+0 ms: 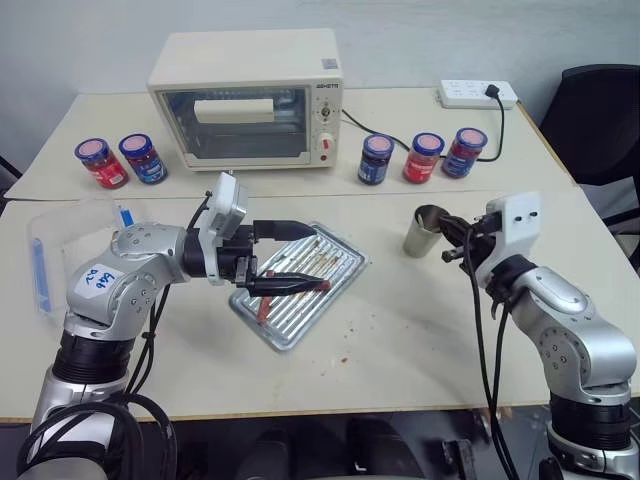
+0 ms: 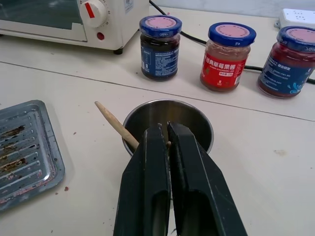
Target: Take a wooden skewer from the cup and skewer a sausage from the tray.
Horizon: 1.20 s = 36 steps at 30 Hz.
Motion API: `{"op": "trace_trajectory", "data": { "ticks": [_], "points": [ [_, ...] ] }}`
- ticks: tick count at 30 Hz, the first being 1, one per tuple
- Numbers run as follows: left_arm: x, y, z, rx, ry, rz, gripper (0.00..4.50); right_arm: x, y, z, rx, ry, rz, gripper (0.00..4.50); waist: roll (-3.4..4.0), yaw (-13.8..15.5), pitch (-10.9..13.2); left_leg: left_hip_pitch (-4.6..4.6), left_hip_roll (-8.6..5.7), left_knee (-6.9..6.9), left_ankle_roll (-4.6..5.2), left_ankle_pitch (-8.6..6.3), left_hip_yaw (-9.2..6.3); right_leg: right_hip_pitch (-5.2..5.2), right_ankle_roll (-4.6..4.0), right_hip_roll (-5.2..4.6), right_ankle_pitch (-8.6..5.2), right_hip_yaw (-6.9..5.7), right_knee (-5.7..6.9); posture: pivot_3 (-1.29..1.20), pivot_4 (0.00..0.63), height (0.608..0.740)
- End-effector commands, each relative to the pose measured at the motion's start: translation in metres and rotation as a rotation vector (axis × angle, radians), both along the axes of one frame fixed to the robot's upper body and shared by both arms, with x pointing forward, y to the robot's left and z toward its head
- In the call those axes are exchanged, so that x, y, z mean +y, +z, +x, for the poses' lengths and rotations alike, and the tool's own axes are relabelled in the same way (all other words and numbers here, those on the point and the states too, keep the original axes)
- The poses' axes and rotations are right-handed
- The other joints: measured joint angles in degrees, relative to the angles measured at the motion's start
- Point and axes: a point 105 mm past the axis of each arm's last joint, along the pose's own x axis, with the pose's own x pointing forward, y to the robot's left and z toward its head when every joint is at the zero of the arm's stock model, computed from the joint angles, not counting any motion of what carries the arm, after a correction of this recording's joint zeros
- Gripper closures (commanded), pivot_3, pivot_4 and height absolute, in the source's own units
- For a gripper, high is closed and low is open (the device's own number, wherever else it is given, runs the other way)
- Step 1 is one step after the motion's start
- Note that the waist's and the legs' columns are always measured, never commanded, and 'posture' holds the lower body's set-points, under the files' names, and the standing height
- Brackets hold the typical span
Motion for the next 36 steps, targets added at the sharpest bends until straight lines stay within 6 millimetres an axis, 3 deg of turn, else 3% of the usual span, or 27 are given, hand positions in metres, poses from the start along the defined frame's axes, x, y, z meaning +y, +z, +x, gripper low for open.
{"op": "trace_trajectory", "data": {
  "ticks": [1, 8, 14, 17, 20, 26, 31, 36],
  "points": [
    [0.0, 0.007, -0.002, -0.044, -0.013, -0.005, 0.0, -0.016, 0.042, -0.014, -0.096, -0.018, -0.014, 4.49, 0.0, 0.1, 0.0, -0.08, 0.0, 0.03, 0.0, 0.0, 0.0, -0.08, 0.0, 0.0, 0.0, -0.01, 0.01, 0.0, 0.15, 0.74],
    [0.01, -0.005, -0.002, -0.021, 0.02, 0.011, 0.0, -0.036, 0.08, -0.033, -0.016, 0.065, 0.03, 4.49, 0.0, 0.0, 0.0, -0.37, -0.01, 0.07, 0.01, 0.02, 0.01, -0.38, 0.01, -0.02, 0.0, 0.01, 0.08, 0.0, 0.15, 0.74],
    [0.013, -0.006, 0.005, -0.03, 0.076, -0.015, 0.0, -0.038, 0.085, -0.043, 0.126, 0.198, 0.2, 4.49, 0.0, 0.1, 0.0, -0.38, 0.02, 0.08, 0.03, 0.03, 0.02, -0.37, 0.01, -0.02, 0.0, 0.02, 0.06, 0.0, 0.15, 0.74],
    [0.012, -0.006, 0.005, -0.038, 0.085, -0.026, 0.0, -0.029, 0.089, -0.044, 0.152, 0.29, 0.293, 4.49, 0.0, 0.1, 0.0, -0.4, 0.02, 0.08, 0.04, 0.03, 0.03, -0.38, 0.01, -0.03, 0.01, 0.02, 0.09, 0.0, 0.15, 0.74],
    [0.008, -0.005, 0.005, -0.048, 0.096, -0.054, 0.0, 0.003, 0.094, -0.047, 0.172, 0.473, 0.495, 4.49, 0.0, 0.0, 0.0, -0.4, 0.02, 0.08, 0.04, 0.03, 0.03, -0.37, 0.01, -0.03, 0.01, 0.01, 0.1, 0.0, 0.15, 0.74],
    [0.001, -0.005, 0.005, -0.067, 0.113, -0.083, 0.0, 0.044, 0.079, -0.051, 0.244, 0.541, 0.767, 4.49, 0.0, -0.1, 0.0, -0.47, 0.07, 0.11, 0.04, 0.05, 0.06, -0.4, 0.04, -0.03, 0.02, -0.02, 0.15, 0.0, 0.15, 0.74],
    [-0.001, 0.002, 0.01, -0.084, 0.138, -0.113, 0.0, 0.057, 0.076, -0.048, 0.228, 0.533, 0.942, 4.49, 0.0, -0.1, 0.0, -0.47, 0.07, 0.14, 0.05, 0.05, 0.03, -0.4, 0.06, -0.02, 0.03, -0.02, 0.15, 0.0, 0.15, 0.74],
    [-0.001, 0.006, 0.014, -0.097, 0.154, -0.133, 0.0, 0.065, 0.068, -0.057, 0.235, 0.559, 0.976, 4.49, 0.0, 0.1, 0.0, -0.48, 0.07, 0.13, 0.05, 0.05, 0.02, -0.39, 0.06, -0.03, 0.03, -0.03, 0.15, 0.0, 0.15, 0.74]
  ]
}}
